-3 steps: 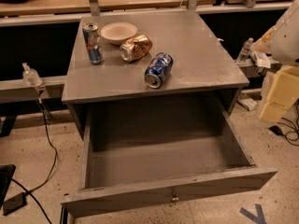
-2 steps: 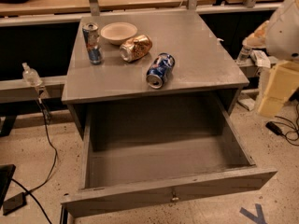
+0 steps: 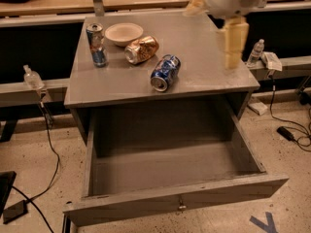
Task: Place pepsi can into top drawer
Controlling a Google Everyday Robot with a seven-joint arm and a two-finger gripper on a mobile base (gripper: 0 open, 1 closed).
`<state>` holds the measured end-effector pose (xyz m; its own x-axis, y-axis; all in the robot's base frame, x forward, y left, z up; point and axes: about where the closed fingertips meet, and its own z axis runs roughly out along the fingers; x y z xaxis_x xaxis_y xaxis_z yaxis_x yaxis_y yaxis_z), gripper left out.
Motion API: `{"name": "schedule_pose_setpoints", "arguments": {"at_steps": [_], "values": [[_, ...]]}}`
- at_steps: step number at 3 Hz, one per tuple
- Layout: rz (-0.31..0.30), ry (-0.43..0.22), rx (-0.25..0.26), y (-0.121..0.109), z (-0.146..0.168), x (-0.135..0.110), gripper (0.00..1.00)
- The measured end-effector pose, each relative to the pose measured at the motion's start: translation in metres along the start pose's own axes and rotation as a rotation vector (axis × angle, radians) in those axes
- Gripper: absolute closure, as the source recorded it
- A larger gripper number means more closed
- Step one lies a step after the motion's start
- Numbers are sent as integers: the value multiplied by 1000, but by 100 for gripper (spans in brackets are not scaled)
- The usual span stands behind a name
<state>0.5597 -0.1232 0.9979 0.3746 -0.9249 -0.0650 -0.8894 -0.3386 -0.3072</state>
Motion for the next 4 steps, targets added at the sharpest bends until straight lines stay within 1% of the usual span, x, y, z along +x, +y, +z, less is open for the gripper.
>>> {"name": "schedule_pose_setpoints", "arguments": {"at_steps": [1, 2, 3, 4], "values": [[-171, -123, 76, -98, 57, -41, 0], [-171, -123, 77, -98, 57, -41, 0], [-260, -133, 69, -100, 74, -42, 0], [-337, -94, 39, -97, 113, -35, 0]]}}
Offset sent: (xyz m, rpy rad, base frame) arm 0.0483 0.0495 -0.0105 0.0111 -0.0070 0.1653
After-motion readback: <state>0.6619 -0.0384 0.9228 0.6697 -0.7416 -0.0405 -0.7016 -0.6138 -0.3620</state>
